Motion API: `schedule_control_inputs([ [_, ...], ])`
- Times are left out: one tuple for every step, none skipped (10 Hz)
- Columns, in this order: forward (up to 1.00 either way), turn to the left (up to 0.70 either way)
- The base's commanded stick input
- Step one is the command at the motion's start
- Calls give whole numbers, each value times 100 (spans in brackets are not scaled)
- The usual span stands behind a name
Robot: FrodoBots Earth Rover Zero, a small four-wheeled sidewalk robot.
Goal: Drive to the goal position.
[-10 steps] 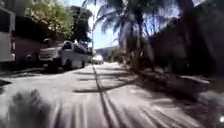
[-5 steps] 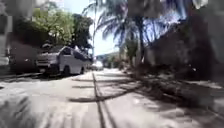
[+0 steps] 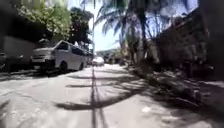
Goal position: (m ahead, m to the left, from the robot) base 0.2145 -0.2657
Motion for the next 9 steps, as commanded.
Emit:
schedule_control_inputs([
  [98, 0],
  [62, 0],
  [4, 0],
  [0, 0],
  [0, 0],
  [0, 0],
  [0, 0],
  [22, 0],
  [100, 0],
])
